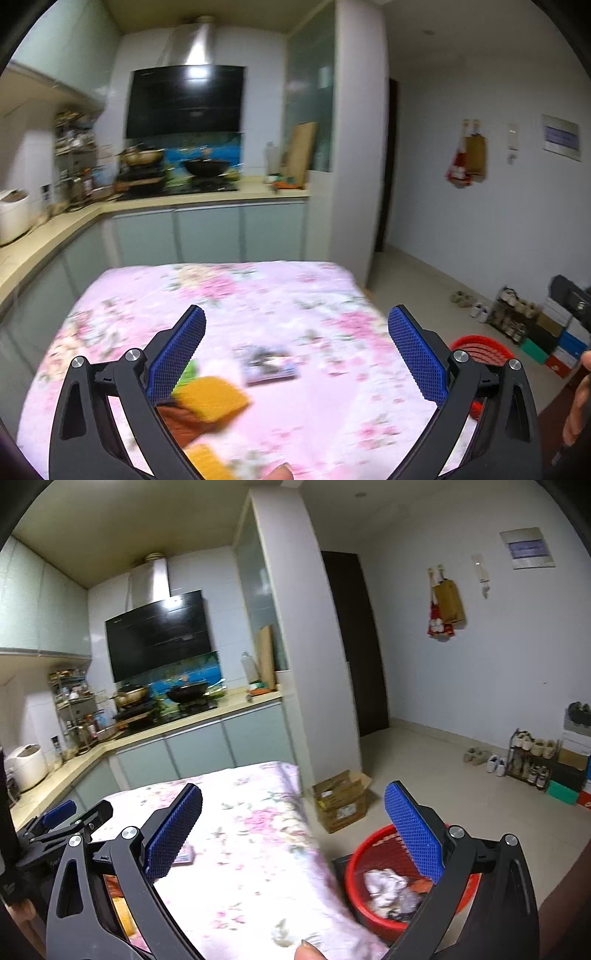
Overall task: Collect trash
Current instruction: 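Move both open tools back over the quilt toward the remaining trash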
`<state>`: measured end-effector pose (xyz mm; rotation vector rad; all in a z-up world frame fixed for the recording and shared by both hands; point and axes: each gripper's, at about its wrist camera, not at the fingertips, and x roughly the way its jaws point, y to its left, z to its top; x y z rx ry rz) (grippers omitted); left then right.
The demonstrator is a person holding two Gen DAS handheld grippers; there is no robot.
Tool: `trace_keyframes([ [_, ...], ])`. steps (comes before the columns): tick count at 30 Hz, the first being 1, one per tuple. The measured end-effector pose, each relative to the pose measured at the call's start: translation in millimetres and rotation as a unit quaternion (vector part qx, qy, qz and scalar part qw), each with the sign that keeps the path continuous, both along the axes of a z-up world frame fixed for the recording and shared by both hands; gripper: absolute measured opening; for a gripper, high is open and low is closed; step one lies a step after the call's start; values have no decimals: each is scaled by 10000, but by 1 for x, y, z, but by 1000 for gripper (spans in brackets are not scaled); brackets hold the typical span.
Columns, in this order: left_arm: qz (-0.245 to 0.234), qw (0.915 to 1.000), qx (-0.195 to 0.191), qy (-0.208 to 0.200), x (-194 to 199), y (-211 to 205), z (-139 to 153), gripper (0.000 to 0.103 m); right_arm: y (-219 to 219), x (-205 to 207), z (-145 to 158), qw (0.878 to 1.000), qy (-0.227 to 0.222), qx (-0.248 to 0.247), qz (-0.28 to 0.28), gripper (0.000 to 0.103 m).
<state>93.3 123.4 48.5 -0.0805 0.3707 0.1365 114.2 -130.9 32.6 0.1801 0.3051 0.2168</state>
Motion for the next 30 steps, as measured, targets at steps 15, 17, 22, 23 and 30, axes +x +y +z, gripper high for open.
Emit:
trace_keyframes([
  [15, 1672, 9789, -622, 998, -22, 189, -43, 96, 74, 13, -12, 9935, 572, -445, 880, 96],
  [17, 1712, 9744, -820, 1209, -20, 202, -58, 95, 83, 18, -18, 9913, 697, -510, 991, 96],
  [22, 1502, 9639, -1390, 1701, -7, 215, -100, 83, 108, 31, -28, 9867, 941, -619, 1172, 96],
  [23, 1384, 9628, -1472, 1792, -2, 214, -106, 77, 112, 33, -29, 9861, 970, -637, 1189, 96],
  [30, 887, 9594, -1538, 2194, 18, 197, -139, 53, 129, 57, -46, 9802, 1328, -639, 1322, 96],
])
